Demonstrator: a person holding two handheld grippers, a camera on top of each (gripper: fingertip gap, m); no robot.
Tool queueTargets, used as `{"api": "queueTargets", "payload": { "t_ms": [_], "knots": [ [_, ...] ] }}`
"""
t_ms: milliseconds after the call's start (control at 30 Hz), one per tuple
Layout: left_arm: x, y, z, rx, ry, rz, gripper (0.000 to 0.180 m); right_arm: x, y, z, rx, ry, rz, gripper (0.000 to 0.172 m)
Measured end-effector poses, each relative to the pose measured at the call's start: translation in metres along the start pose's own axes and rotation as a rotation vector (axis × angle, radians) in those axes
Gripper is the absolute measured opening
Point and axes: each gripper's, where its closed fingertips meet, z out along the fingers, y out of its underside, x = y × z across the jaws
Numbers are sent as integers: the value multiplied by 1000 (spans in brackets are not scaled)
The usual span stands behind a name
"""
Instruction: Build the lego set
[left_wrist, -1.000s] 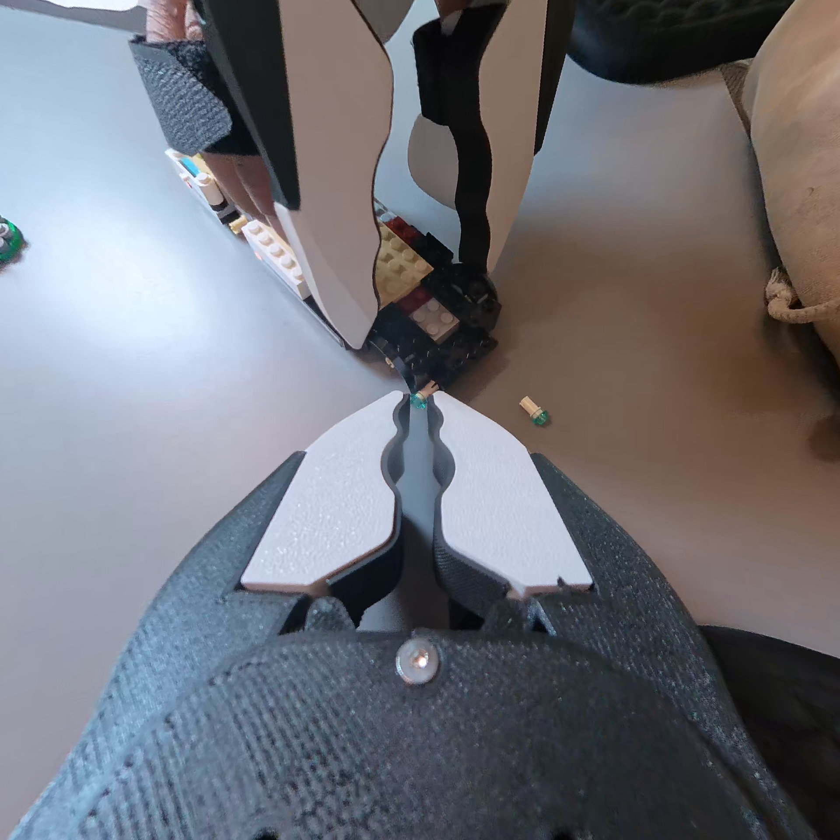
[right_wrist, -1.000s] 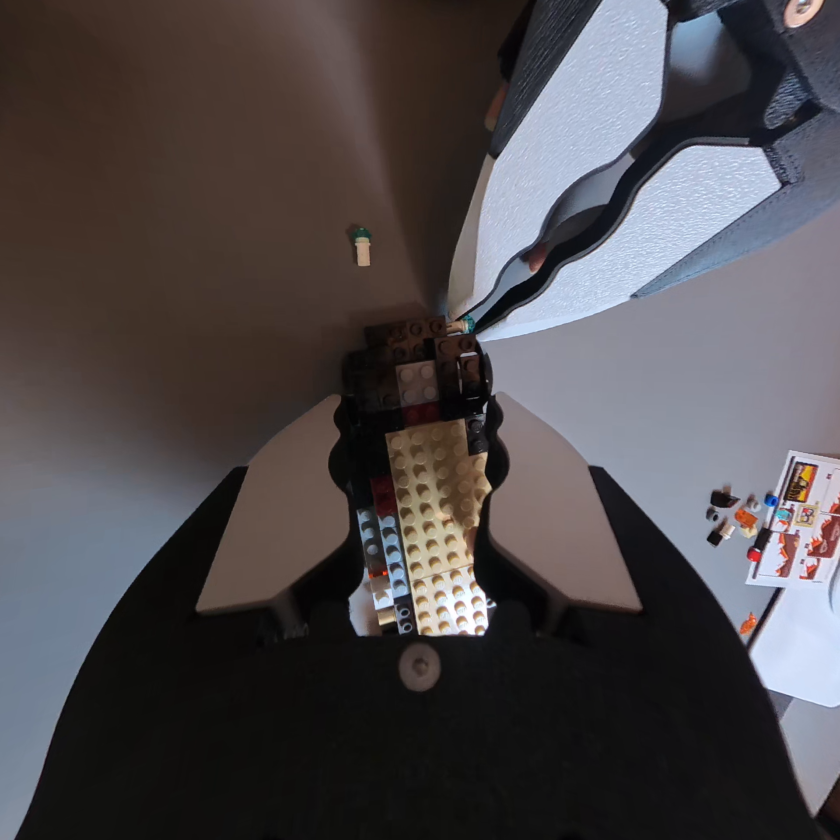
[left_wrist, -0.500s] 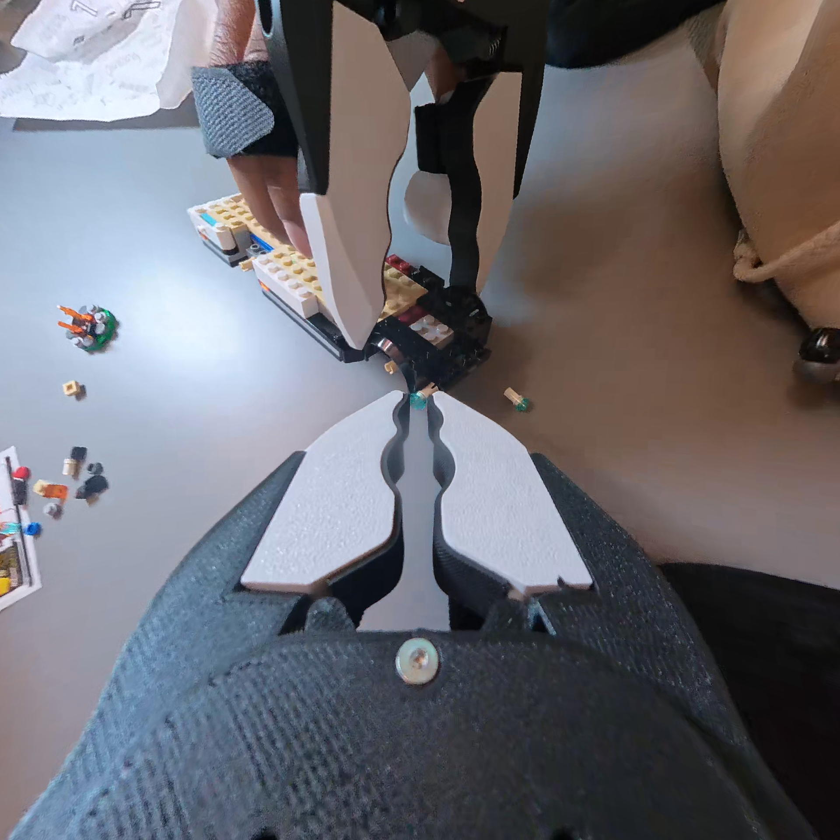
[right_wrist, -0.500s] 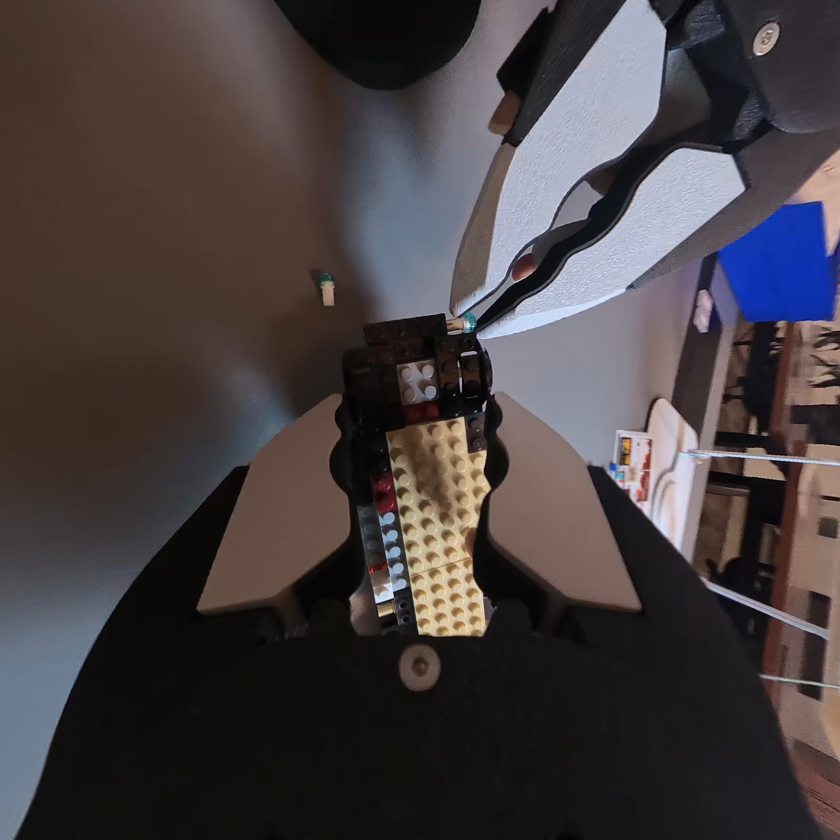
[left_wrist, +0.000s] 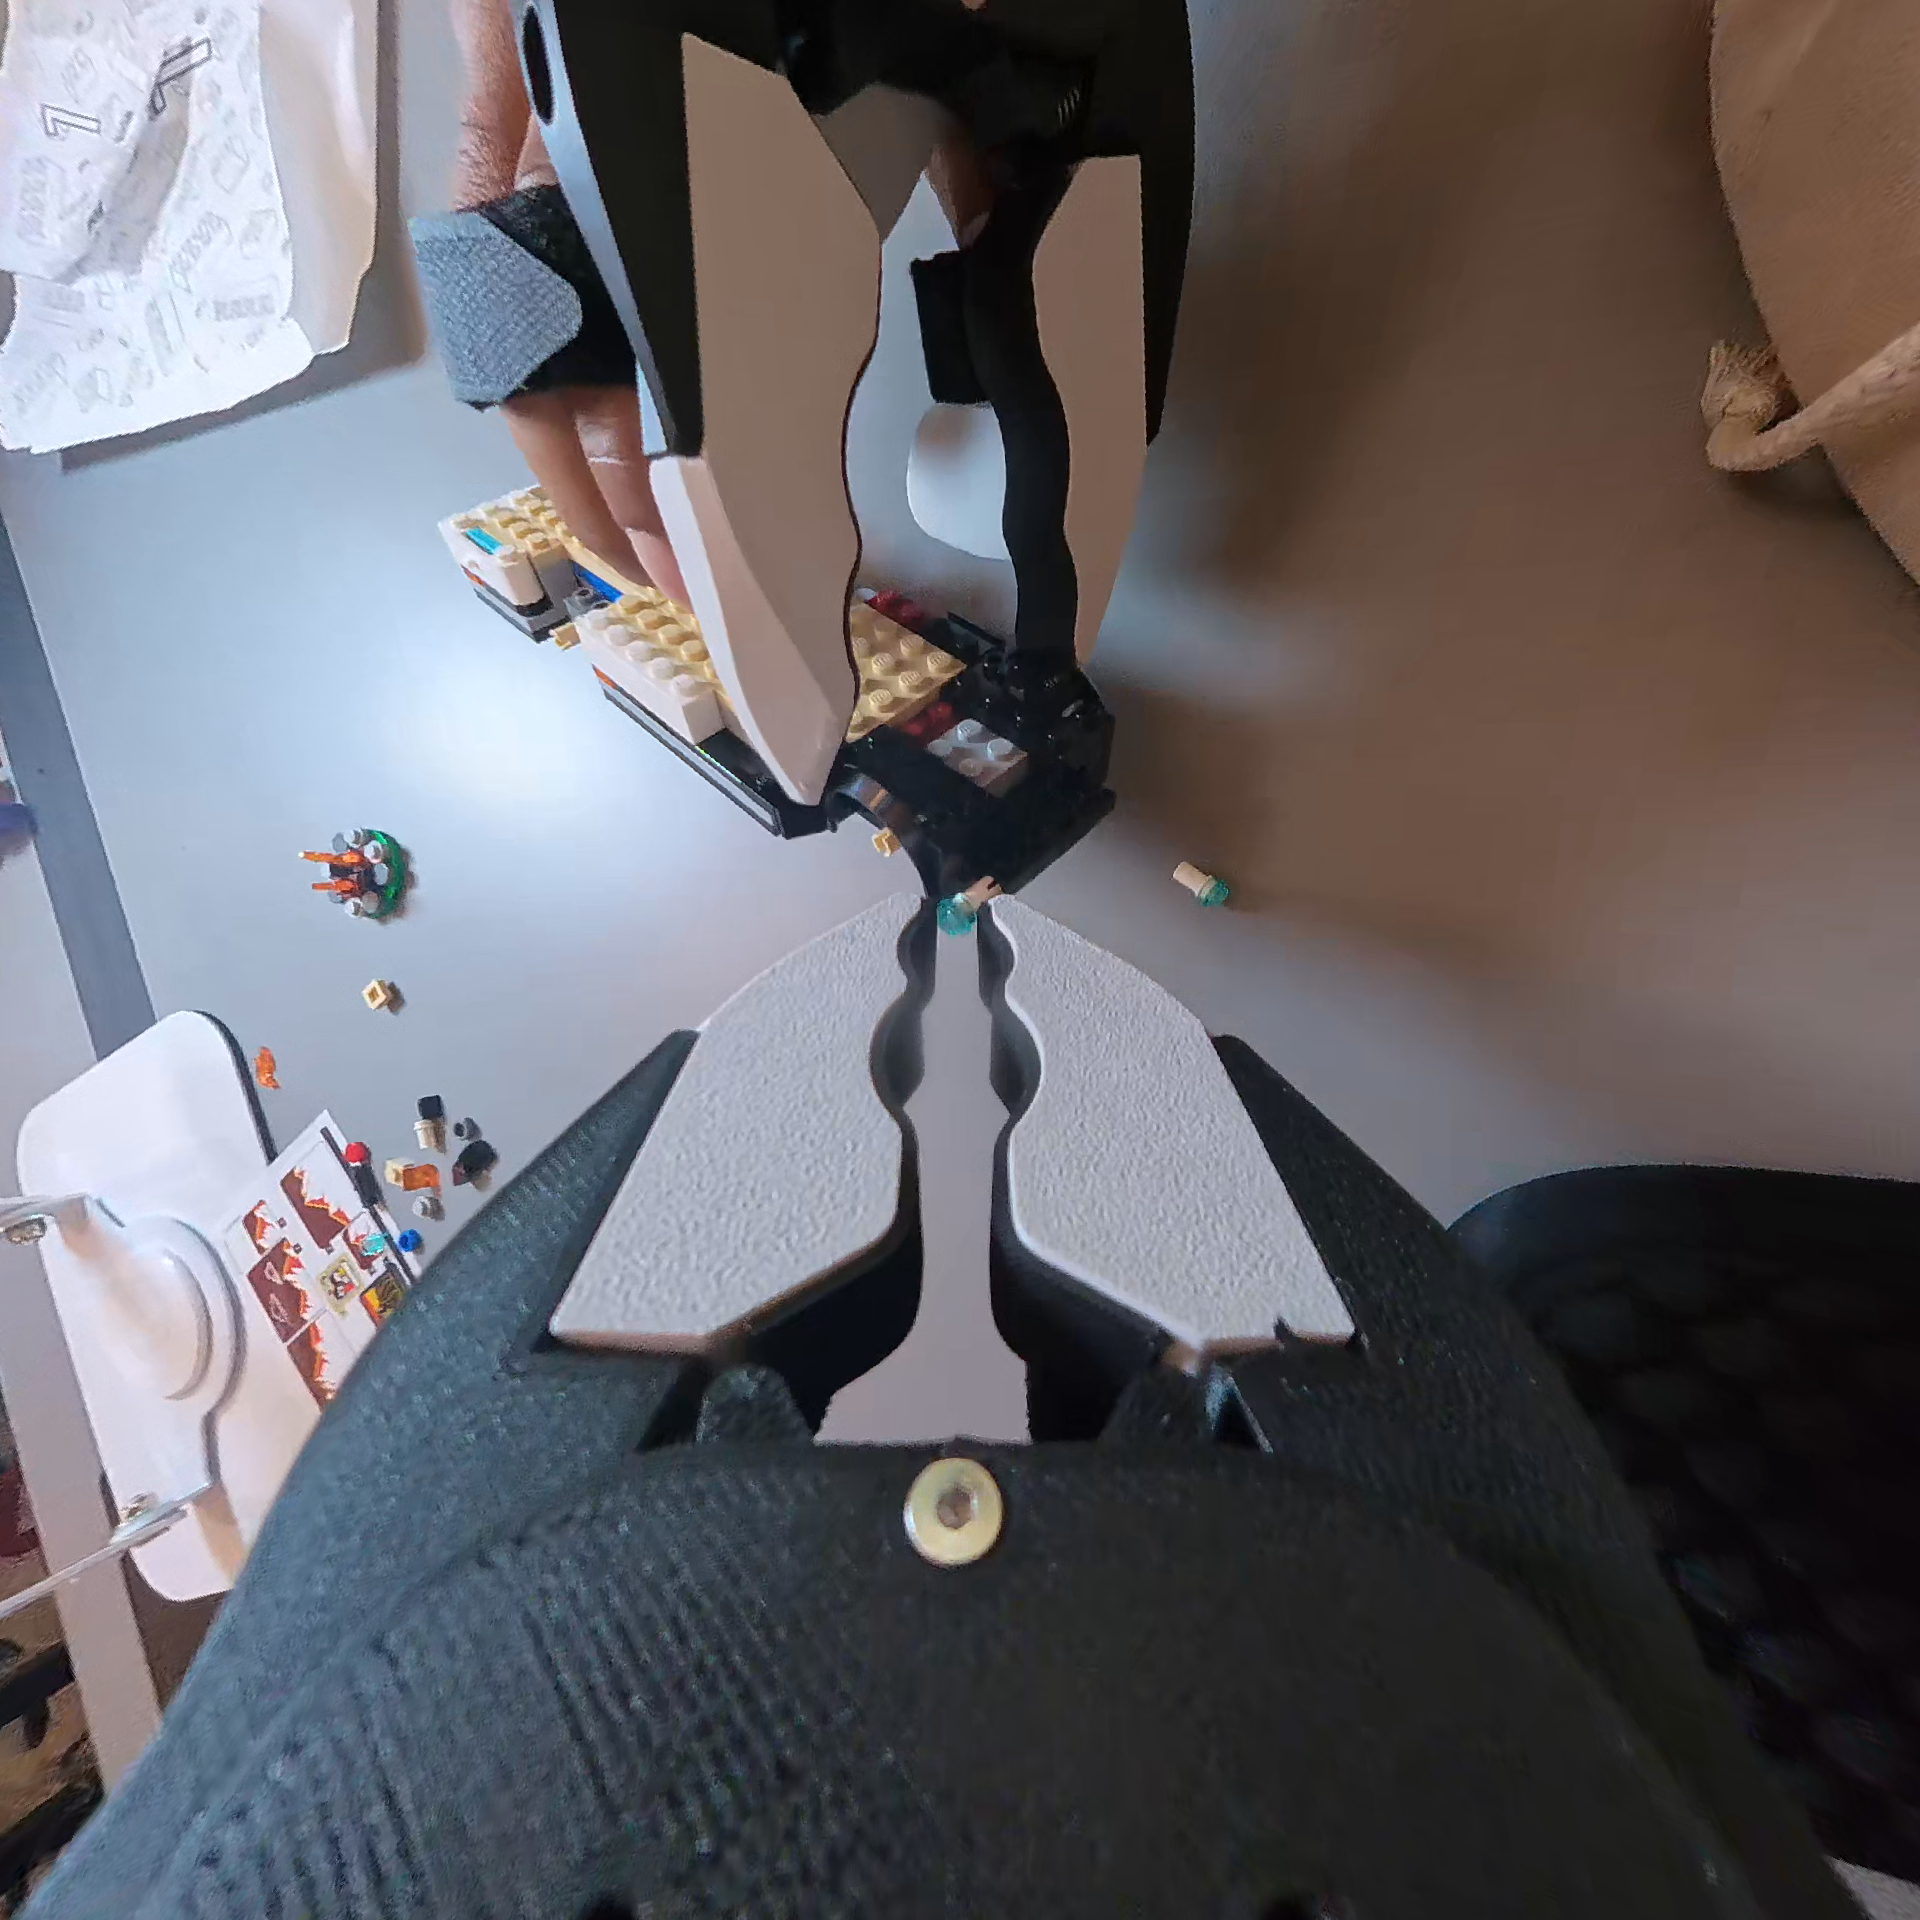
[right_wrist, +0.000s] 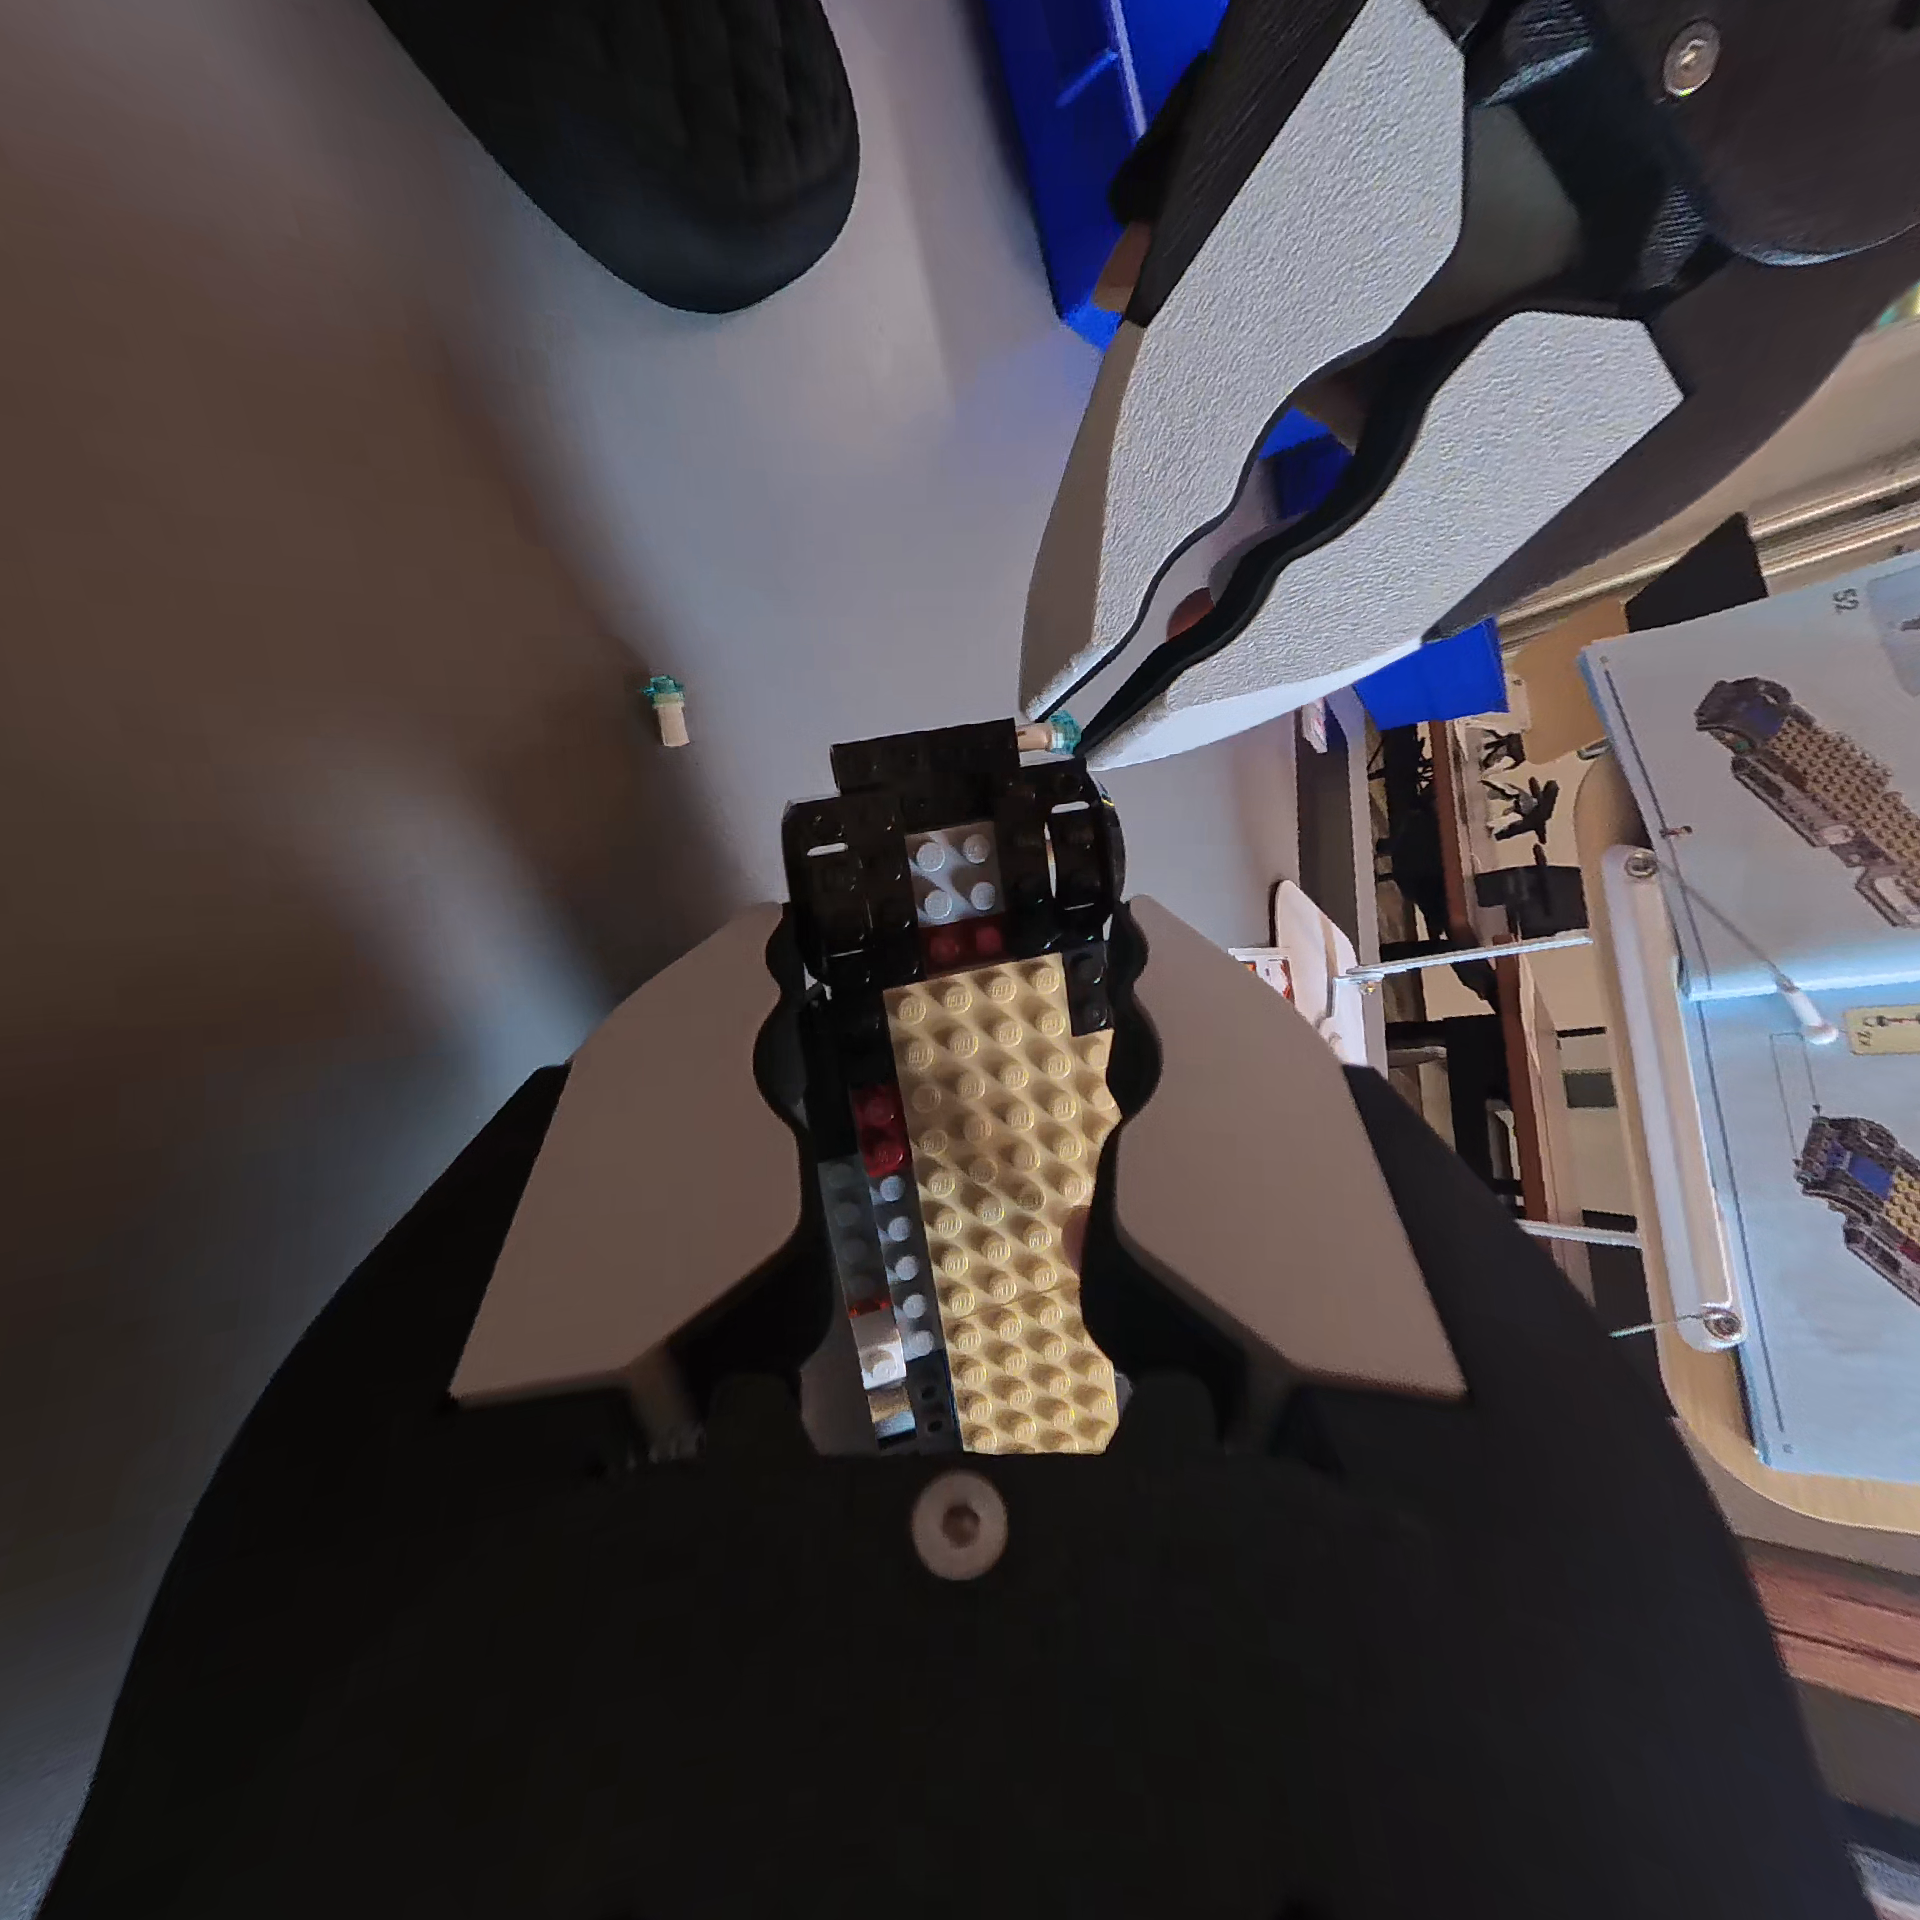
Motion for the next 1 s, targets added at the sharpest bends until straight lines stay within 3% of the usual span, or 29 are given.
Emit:
{"api": "queueTargets", "payload": {
  "t_ms": [367, 1000],
  "knots": [
    [-13, -18, -14, -35, 24, 61, 9, 18, -3, -13, 45, 198, 0, 56],
    [-17, -28, -15, -18, 4, 47, 11, 24, 1, -21, 78, 257, 49, 56]
  ]
}}
